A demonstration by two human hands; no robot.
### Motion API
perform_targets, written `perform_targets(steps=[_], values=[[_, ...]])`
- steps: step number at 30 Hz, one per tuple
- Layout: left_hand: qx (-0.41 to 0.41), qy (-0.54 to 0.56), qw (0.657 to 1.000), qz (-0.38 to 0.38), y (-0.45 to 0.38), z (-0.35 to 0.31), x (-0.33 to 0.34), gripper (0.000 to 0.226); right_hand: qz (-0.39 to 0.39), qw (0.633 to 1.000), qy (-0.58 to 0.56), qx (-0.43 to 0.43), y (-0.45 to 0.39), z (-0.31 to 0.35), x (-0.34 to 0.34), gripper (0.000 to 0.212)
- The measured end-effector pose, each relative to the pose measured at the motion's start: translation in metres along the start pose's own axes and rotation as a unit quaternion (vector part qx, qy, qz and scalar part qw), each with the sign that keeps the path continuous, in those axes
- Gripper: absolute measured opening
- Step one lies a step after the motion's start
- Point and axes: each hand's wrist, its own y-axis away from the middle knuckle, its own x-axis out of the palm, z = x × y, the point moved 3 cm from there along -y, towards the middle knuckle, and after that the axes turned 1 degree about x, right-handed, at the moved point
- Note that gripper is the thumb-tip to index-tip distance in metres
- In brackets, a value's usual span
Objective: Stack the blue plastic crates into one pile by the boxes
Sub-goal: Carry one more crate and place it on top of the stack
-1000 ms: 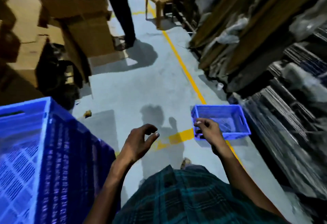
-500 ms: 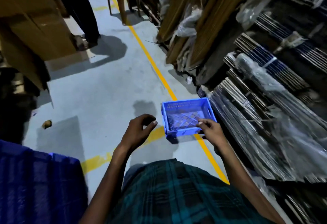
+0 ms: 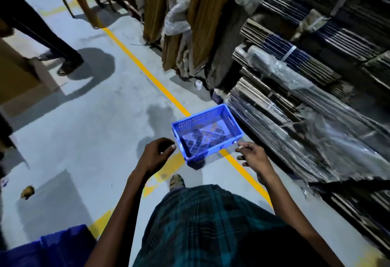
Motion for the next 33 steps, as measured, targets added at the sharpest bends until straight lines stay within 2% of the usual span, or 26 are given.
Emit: perform_targets(steps=[5, 7, 11, 16, 19, 22, 24, 27, 33], values=[[0.018, 0.014, 0.999, 0.026, -0.071, -0.013, -0.001, 0.014, -0.034, 0.999, 0.005, 0.021, -0.032, 0.021, -0.008, 0.019], [0.012, 0.021, 0.999, 0.028, -0.095, -0.013, 0.003, 0.016, -0.028, 0.999, 0.023, 0.032, -0.049, 0.020, -0.006, 0.017], [0.002, -0.007, 0.997, 0.078, -0.136, 0.002, 0.014, 0.023, -0.029, 0.997, 0.056, 0.040, -0.092, 0.017, -0.002, 0.020], [-0.088, -0.024, 0.993, 0.079, -0.183, 0.040, 0.035, 0.025, -0.002, 0.980, 0.198, 0.017, -0.170, -0.019, 0.005, 0.018], [-0.171, -0.026, 0.983, 0.064, -0.204, 0.077, 0.061, 0.022, 0.046, 0.953, 0.299, -0.013, -0.230, -0.066, 0.020, 0.036], [-0.240, -0.017, 0.969, 0.050, -0.216, 0.109, 0.097, 0.022, 0.148, 0.913, 0.381, 0.007, -0.271, -0.098, 0.040, 0.039], [-0.264, 0.006, 0.963, 0.045, -0.228, 0.135, 0.135, 0.030, 0.178, 0.898, 0.402, 0.025, -0.312, -0.128, 0.048, 0.036], [-0.292, 0.042, 0.954, 0.059, -0.247, 0.177, 0.200, 0.045, 0.168, 0.897, 0.408, 0.014, -0.380, -0.163, 0.063, 0.034], [-0.329, 0.064, 0.939, 0.073, -0.302, 0.273, 0.322, 0.018, 0.150, 0.892, 0.427, -0.003, -0.507, -0.219, 0.094, 0.034]])
